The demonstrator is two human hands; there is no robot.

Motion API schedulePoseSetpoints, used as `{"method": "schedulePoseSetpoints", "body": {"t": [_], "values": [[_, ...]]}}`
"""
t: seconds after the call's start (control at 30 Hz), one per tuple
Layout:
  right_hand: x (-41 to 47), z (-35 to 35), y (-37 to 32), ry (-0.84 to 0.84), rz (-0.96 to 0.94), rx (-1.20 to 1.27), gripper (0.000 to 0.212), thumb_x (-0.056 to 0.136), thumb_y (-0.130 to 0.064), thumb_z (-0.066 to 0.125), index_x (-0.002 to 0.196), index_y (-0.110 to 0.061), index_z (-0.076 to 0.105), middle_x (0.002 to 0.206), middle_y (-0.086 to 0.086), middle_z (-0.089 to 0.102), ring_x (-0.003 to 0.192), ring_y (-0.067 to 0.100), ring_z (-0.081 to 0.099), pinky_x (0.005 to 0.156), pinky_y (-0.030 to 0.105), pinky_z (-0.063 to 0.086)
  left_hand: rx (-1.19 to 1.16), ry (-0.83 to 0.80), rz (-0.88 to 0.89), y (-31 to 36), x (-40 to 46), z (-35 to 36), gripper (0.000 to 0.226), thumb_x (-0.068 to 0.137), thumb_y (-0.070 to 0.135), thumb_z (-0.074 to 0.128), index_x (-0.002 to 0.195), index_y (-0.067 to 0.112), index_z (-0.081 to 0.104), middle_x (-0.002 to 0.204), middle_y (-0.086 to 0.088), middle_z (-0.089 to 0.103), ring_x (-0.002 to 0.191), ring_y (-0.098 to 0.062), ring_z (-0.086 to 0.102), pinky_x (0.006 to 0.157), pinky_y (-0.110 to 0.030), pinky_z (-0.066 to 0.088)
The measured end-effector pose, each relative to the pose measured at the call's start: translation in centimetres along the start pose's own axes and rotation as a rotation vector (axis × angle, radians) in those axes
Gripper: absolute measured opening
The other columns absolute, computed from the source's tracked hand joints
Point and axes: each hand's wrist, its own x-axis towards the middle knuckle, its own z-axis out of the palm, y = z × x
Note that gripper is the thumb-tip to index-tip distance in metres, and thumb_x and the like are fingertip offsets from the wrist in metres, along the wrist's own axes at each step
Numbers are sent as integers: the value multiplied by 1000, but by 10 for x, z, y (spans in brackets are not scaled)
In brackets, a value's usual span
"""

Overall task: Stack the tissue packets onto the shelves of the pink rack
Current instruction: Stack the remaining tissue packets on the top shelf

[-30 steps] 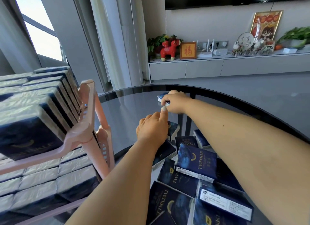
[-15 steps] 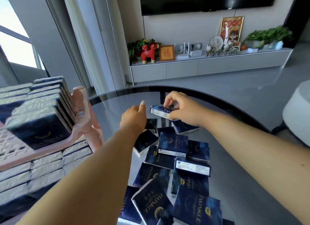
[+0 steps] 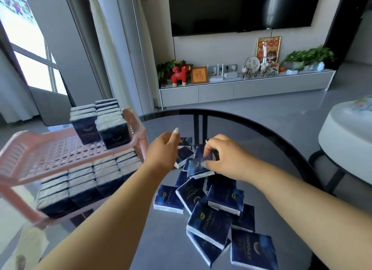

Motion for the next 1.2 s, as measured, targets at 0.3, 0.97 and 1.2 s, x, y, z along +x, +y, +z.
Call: {"method": "schedulePoseSetpoints", "body": {"t": [0.3,0.97,1.2], "values": [[-77,-3,-29,-110,151,114,19,77,-48,66,83,-32,58,88,-11,61,80,7,59,78,33,53,9,-49,-77,-25,-91,-29,42,97,43,50,96,3,63,84,-14,67,71,-27,58,68,-35,47],[-128,50,-67,31,287,22,31,79,-40,61,102,-26,47,99,-8,58,97,16,49,73,27,36,-340,-49,-309,-50,-199,-22,18,91,27,65,107,18,63,95,-1,71,90,-17,70,87,-39,56],[-130,60,-90,-212,379,810,33,95,-40,48,75,-20,67,65,-6,64,64,9,53,63,27,41,-832,-248,-266,-37,-202,-30,36,87,25,54,116,6,63,109,-14,72,101,-26,69,81,-32,57]]}}
